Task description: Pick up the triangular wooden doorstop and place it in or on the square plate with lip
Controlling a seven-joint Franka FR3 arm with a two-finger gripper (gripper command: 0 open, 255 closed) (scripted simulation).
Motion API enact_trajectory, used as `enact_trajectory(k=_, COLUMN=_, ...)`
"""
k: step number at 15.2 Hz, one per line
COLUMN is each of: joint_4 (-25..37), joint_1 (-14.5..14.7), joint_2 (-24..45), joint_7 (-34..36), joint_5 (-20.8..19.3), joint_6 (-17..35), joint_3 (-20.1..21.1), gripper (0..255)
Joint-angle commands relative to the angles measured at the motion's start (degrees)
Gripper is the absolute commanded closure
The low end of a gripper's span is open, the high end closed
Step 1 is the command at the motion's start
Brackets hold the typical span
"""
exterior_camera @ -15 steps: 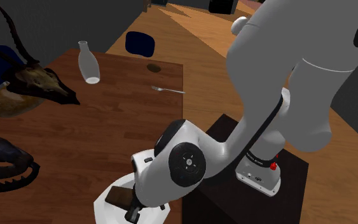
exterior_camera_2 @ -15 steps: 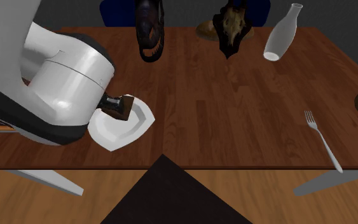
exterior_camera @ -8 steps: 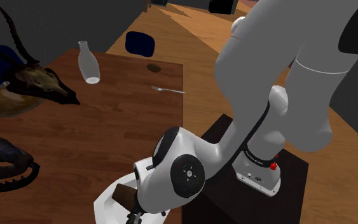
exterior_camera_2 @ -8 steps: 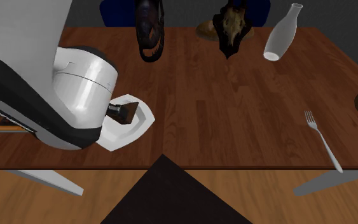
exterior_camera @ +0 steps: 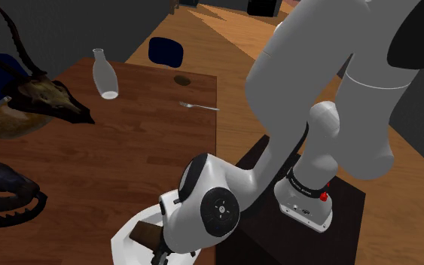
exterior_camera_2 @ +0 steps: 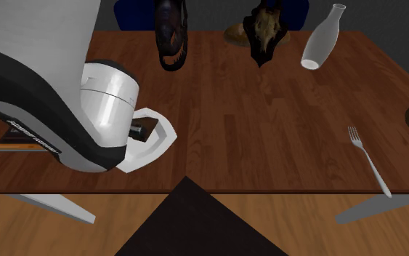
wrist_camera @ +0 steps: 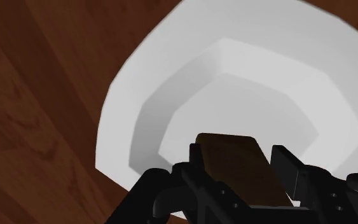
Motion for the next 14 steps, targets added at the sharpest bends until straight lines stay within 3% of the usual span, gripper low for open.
enact_trajectory(k=1, joint_4=0.1, joint_1=0.2, joint_2=0.3, joint_7=0.1, joint_5=0.0, joint_6=0.2, joint_3=0.2, gripper=255)
enact_trajectory(k=2, joint_4=-0.1, joint_1=0.2, joint_2=0.3, joint_7=0.2, joint_5=-0.2, joint_6=0.3, joint_3=0.1, gripper=0)
enact_trajectory(k=7, joint_4=0.1, joint_1=0.2, joint_2=0.3, joint_7=0.1, joint_5=0.0, joint_6=0.2, joint_3=0.2, gripper=0)
enact_trajectory(k=11, joint_4=-4.8, joint_1=-1.6, joint_2=-8.9, joint_7=-9.6, joint_5=12.5, joint_6=-2.5, joint_3=5.1, gripper=0)
enact_trajectory(k=14, joint_4=-4.8, joint_1=-1.5, joint_2=-8.9, joint_7=-9.6, joint_5=12.6, joint_6=-2.5, joint_3=4.9, gripper=0)
